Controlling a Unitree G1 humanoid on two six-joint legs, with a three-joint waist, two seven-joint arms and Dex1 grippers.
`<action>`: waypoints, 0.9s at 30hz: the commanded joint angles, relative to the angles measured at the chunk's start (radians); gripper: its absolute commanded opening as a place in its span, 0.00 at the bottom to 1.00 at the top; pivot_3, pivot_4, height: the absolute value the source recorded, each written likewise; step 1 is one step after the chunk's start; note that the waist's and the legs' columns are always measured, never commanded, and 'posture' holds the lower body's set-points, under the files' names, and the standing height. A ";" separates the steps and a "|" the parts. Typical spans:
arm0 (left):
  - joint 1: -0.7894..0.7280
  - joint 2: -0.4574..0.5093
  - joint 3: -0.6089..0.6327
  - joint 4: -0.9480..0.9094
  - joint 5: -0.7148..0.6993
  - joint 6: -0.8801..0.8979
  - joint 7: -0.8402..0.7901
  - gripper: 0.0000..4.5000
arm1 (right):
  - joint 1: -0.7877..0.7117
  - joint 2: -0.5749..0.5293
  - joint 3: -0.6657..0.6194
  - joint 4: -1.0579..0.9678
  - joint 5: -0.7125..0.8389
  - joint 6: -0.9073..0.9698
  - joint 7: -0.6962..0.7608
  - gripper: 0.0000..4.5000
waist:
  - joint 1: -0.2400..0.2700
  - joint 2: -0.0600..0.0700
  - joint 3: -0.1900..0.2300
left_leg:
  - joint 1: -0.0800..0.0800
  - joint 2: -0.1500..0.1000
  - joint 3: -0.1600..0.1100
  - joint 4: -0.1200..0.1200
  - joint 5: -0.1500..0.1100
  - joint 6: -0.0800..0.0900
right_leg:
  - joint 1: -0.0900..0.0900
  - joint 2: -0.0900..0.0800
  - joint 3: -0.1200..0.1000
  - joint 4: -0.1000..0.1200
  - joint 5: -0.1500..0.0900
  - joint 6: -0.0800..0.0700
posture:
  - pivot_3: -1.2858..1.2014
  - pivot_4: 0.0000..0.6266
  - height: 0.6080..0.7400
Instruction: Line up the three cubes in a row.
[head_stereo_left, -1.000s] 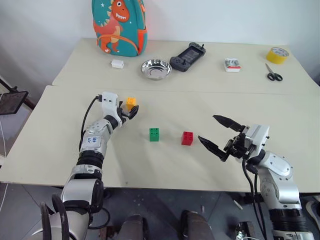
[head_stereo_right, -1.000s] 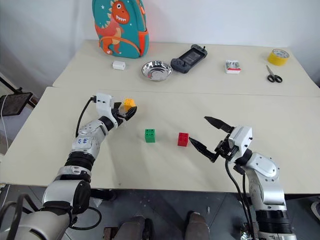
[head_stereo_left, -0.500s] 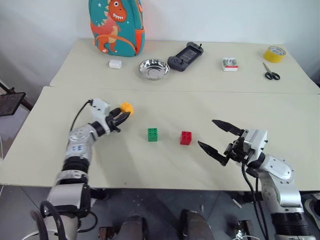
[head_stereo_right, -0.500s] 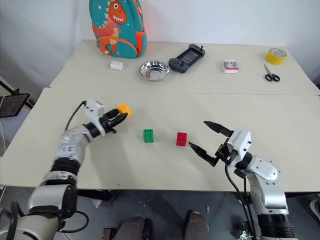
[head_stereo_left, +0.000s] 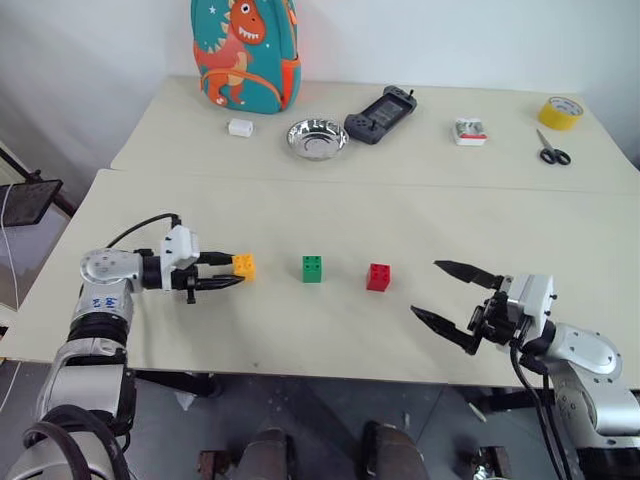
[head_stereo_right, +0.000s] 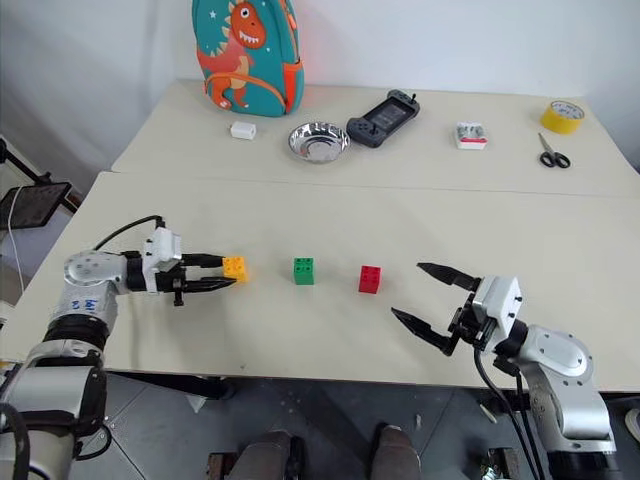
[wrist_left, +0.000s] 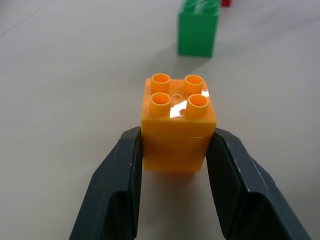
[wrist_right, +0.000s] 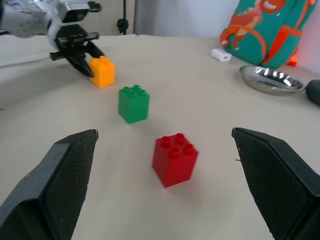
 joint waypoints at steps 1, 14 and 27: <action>-0.023 -0.019 -0.024 0.030 0.025 -0.029 -0.033 0.34 | 0.030 -0.032 -0.047 -0.069 0.037 0.027 0.003 1.00 | 0.001 0.000 0.000 | 0.000 0.000 0.000 0.000 0.000 0.000 | 0.000 0.000 0.000 0.000 0.000 0.000 | 0.52 0.24 1.00; -0.055 -0.009 -0.032 0.091 0.059 0.001 -0.028 0.67 | 0.077 -0.085 -0.097 -0.060 0.074 0.076 0.059 1.00 | 0.006 -0.001 0.000 | 0.000 0.000 0.000 0.000 0.000 0.000 | 0.000 0.000 0.000 0.000 0.000 0.000 | 0.52 0.24 1.00; 0.172 0.151 0.145 -0.420 -0.139 0.340 0.025 0.99 | -0.222 -0.239 -0.053 0.128 0.105 0.169 0.284 1.00 | -0.022 -0.001 0.000 | 0.000 0.001 0.000 0.000 0.000 0.000 | -0.001 0.000 0.000 0.001 0.000 0.000 | 0.52 0.24 1.00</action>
